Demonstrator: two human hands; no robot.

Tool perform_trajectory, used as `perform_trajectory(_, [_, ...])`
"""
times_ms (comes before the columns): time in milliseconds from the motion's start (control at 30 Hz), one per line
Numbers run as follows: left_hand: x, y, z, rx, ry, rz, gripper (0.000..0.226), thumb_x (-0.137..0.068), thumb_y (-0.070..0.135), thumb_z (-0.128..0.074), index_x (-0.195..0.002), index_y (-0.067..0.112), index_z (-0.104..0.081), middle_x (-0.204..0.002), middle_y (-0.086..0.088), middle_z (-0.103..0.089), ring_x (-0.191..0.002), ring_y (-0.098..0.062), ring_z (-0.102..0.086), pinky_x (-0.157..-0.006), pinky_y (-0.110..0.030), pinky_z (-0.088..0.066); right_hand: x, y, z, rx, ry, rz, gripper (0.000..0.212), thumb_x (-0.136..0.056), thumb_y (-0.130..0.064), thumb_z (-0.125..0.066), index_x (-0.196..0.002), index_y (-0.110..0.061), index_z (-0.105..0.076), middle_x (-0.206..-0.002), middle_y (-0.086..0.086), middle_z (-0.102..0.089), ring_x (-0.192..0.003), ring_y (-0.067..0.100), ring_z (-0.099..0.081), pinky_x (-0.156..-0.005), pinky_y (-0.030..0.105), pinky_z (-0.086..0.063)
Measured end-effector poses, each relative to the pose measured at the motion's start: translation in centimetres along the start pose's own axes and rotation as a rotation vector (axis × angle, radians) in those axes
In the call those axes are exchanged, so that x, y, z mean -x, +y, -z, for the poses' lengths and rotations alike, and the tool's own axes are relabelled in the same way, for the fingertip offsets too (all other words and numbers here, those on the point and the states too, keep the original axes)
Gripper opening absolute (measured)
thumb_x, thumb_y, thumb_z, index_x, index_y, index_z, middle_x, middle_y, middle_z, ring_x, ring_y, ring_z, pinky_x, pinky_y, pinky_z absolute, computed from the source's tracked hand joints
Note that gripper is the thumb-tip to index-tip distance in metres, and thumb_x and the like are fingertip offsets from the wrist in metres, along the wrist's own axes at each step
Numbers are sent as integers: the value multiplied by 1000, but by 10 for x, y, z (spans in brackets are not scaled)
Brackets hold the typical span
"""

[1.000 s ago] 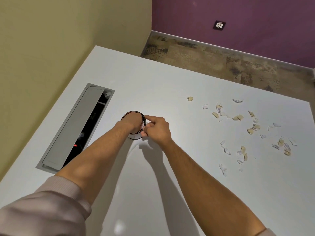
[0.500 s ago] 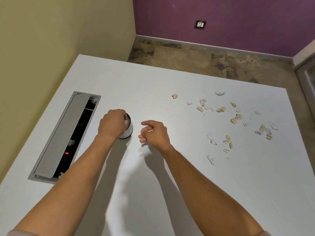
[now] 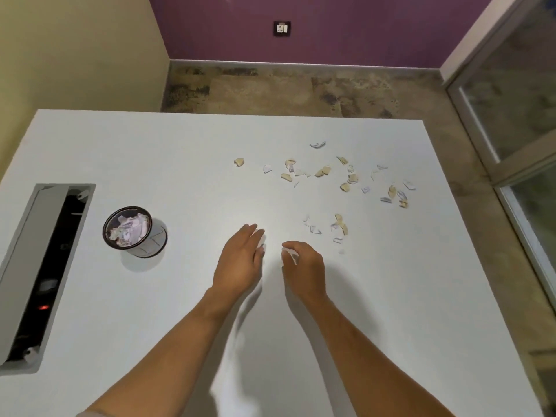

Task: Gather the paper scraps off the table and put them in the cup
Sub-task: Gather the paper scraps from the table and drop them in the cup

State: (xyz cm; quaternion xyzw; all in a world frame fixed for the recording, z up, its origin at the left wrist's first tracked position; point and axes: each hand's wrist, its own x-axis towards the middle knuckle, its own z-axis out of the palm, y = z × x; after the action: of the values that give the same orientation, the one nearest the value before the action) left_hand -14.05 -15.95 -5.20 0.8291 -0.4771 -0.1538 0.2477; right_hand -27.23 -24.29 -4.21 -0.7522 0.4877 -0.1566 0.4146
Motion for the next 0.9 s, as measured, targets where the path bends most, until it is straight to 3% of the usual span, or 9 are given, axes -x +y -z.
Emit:
perform_trajectory(167, [-15,5,-45,-134,-140,-23,43,-101,23,-40,-141,9,-45,-152,-9,-38,-143,-33,-28,-114,-44,-27,16,58,17,339,-62,172,33,-101,-27,-48,-128,-15,-62,-138,0,-57,-135,17,-45,-114,27,-29])
perform_trajectory(233, [-20,4,-59,-196,-180,-23,47,-103,29,-34,-145,10,-39,-156,-9,-32,-144,-35,-23,-114,-49,-24,20,76,18,466,-207,279,46,-104,-35,-36,-143,-14,-47,-153,1,-39,-146,16,-26,-121,30,-12])
perform_trajectory(300, [-21,2,-68,-214,-172,1,51,-104,33,-29,-151,13,-31,-161,-7,-22,-149,-32,-11,-120,-49,-11,19,91,20,584,-333,339,56,-104,-45,-21,-152,-15,-26,-161,-2,-17,-150,14,-7,-122,32,4])
perform_trajectory(433, [-18,-2,-80,-254,-111,1,54,-104,38,-19,-154,19,-21,-163,-1,-14,-151,-22,-1,-123,-45,0,3,110,22,730,-389,398,68,-100,-59,-5,-155,-20,-4,-163,-5,2,-149,11,15,-121,40,10])
perform_trajectory(767, [-20,-4,-87,-276,-78,16,55,-102,40,-20,-152,19,-28,-161,0,-20,-151,-18,-4,-123,-42,-1,-51,114,35,761,-246,402,74,-98,-65,-10,-156,-18,-10,-163,-2,-2,-150,12,11,-122,47,2])
perform_trajectory(900, [-20,-4,-88,-284,-77,26,56,-102,41,-19,-153,19,-27,-161,1,-19,-151,-17,-3,-123,-40,2,-54,117,56,617,-42,375,65,-102,-56,-17,-155,-19,-14,-163,-1,-9,-151,16,1,-122,42,-2])
